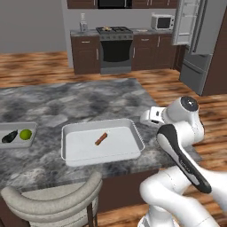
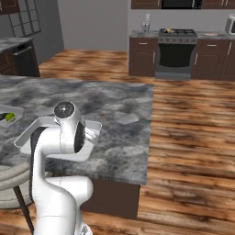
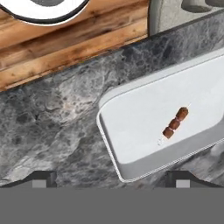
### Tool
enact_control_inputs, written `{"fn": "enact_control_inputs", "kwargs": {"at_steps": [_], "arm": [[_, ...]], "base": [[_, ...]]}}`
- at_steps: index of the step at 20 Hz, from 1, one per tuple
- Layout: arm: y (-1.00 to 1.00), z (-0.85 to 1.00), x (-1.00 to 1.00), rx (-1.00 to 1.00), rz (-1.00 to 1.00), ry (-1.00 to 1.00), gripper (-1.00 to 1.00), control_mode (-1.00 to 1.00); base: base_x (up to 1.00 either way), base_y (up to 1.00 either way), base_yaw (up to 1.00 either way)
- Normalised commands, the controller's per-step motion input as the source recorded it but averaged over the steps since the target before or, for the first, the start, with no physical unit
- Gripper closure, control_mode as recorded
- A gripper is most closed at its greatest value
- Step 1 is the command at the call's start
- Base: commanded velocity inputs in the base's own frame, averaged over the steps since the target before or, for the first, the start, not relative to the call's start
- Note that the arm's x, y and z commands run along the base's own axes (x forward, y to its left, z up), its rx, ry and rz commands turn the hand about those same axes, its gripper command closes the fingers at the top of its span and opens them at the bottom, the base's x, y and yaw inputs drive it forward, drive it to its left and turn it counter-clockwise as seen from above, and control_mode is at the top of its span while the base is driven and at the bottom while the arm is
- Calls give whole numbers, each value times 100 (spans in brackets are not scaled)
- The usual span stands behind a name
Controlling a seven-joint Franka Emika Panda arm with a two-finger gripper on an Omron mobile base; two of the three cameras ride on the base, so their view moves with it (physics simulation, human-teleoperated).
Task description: Place the cold items (lime and eggplant) from the fridge in one tupperware on the dining counter. Place the warm items (hot dog and kebab skewer) in the stove area in another tupperware.
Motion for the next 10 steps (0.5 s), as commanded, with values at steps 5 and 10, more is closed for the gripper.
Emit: {"fn": "enact_control_inputs", "kwargs": {"at_steps": [5,10], "arm": [[-1,-26,-100,0,0,-19,-100,-100],[0,-50,-99,-2,0,-6,-100,-100]], "base": [[0,0,0],[0,0,0]]}}
